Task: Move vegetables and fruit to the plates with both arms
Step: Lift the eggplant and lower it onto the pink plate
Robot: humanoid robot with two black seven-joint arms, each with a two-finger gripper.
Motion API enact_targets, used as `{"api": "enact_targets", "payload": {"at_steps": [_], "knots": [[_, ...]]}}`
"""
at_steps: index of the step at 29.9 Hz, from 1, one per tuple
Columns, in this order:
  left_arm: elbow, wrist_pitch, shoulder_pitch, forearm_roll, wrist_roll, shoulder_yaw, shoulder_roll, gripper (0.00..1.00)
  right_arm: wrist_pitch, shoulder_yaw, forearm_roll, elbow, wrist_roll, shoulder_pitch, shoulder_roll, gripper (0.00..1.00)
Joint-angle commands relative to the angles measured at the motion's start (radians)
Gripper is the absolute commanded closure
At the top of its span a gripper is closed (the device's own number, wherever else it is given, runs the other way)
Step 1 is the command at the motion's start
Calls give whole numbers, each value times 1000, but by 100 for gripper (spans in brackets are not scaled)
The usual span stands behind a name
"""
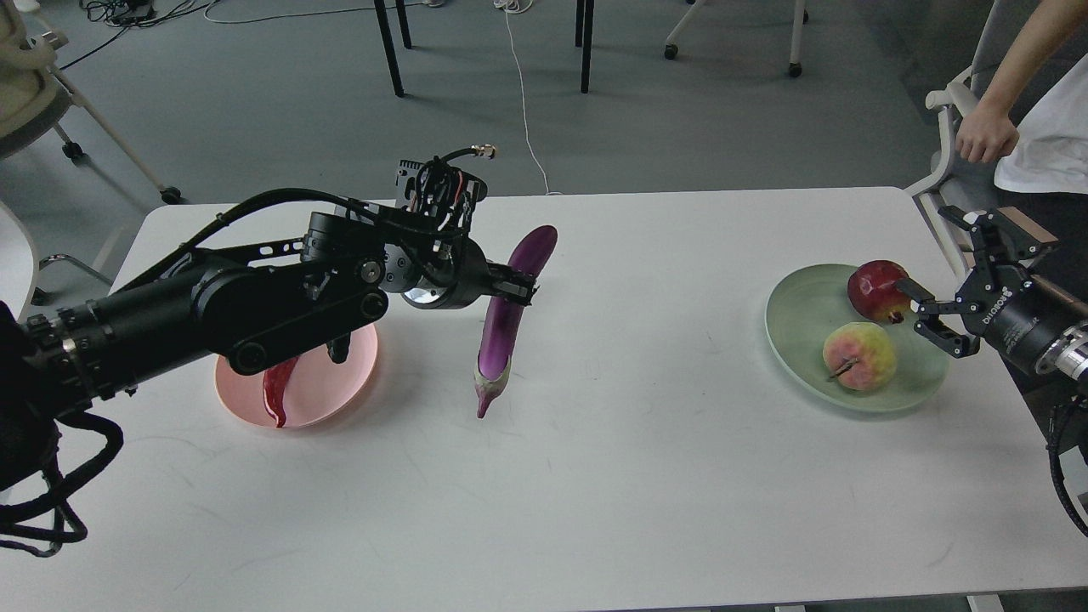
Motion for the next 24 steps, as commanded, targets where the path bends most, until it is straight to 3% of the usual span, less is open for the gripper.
{"api": "enact_targets", "payload": {"at_steps": [1, 10, 24], "knots": [[-56, 0, -27, -6, -7, 7, 113, 89, 0, -1, 0, 1, 0, -3, 2, 1], [-128, 0, 60, 4, -7, 50, 325, 89, 0, 1, 0, 0, 0, -3, 5, 1], [-128, 0, 204, 38, -12, 50, 409, 84, 0, 3, 0, 0, 0, -9, -1, 1]]}}
